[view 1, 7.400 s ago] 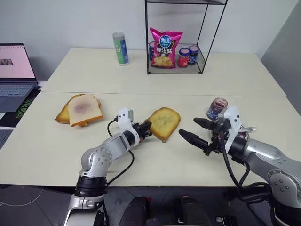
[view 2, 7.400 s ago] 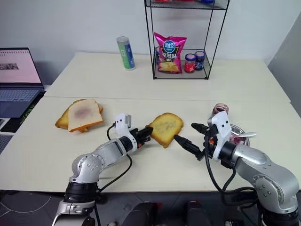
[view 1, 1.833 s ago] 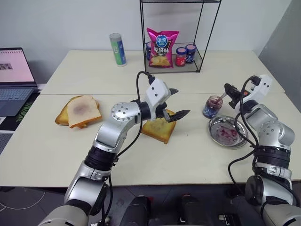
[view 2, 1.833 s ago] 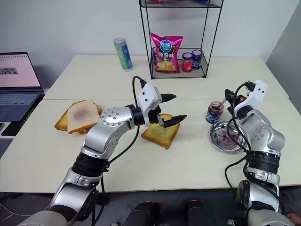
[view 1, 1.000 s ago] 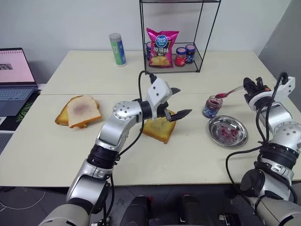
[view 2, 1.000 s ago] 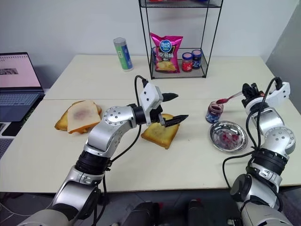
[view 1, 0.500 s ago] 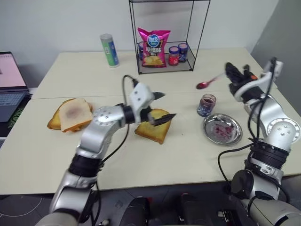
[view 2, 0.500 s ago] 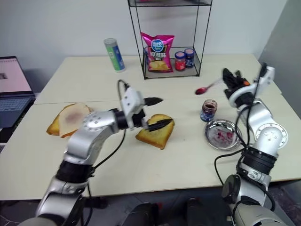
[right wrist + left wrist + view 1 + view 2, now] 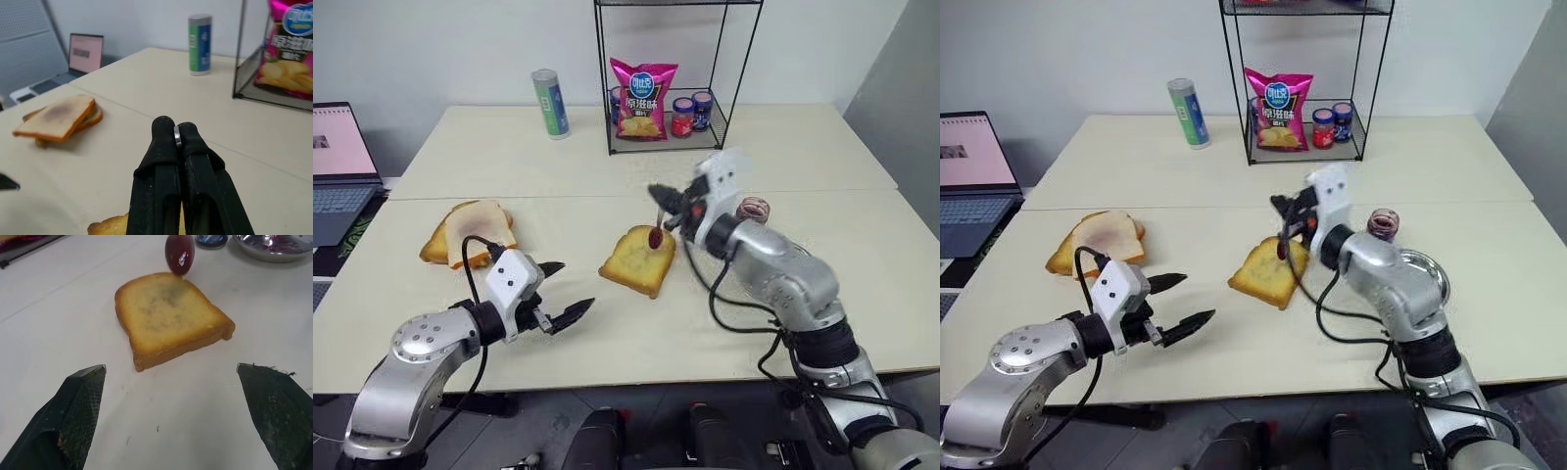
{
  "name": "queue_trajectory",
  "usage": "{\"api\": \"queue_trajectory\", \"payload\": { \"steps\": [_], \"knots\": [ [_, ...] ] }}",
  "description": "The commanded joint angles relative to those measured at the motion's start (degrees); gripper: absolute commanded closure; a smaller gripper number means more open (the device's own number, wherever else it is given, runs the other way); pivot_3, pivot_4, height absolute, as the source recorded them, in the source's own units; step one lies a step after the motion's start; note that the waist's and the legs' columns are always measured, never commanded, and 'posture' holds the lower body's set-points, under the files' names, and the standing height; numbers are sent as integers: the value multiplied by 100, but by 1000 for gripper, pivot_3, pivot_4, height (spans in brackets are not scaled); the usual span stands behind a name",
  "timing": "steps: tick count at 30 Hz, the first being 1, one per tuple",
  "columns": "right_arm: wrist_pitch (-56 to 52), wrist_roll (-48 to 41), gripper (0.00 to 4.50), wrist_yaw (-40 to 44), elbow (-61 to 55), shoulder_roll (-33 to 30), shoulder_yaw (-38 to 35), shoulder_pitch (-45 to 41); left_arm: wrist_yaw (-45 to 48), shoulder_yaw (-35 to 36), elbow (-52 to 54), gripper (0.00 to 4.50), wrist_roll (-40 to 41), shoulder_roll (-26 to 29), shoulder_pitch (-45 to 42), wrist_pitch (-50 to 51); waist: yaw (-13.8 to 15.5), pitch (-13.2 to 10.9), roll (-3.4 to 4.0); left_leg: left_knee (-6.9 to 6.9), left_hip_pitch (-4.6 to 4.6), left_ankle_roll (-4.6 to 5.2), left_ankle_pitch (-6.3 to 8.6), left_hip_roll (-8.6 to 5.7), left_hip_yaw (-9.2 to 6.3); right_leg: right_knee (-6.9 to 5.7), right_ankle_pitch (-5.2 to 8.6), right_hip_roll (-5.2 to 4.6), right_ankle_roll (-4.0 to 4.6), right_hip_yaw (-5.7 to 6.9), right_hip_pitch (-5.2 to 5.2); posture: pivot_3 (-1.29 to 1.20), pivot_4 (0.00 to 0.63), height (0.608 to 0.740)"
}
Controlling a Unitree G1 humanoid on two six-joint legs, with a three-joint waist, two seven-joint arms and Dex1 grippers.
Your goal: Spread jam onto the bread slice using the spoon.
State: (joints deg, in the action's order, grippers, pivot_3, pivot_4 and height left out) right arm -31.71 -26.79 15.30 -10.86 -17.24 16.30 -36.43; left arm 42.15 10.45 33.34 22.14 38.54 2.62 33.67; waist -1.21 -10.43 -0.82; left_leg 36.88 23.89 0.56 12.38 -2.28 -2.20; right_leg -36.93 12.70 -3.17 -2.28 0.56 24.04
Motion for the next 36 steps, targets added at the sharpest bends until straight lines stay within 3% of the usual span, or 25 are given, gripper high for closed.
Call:
{"api": "queue_trajectory", "payload": {
  "steps": [1,7,36],
  "knots": [
    [644,541,4495,352,-5,52,88,-16,-195,-98,220,0,-21,-62,-13,-47,0,0,0,0,0,0,0,0,0,-2,-3,0,4,0,1,0,150,740],
    [1141,1086,4495,712,246,261,164,-85,-361,-187,296,0,109,-98,-194,72,-14,0,-1,-2,0,-2,1,1,-4,-3,-15,1,23,0,1,0,150,740],
    [872,1424,4495,965,153,734,-74,140,-245,-422,-115,0,120,-49,-789,20,-25,0,-1,-3,-1,-7,2,0,-6,-5,-15,3,25,3,2,0,150,740]
  ]
}}
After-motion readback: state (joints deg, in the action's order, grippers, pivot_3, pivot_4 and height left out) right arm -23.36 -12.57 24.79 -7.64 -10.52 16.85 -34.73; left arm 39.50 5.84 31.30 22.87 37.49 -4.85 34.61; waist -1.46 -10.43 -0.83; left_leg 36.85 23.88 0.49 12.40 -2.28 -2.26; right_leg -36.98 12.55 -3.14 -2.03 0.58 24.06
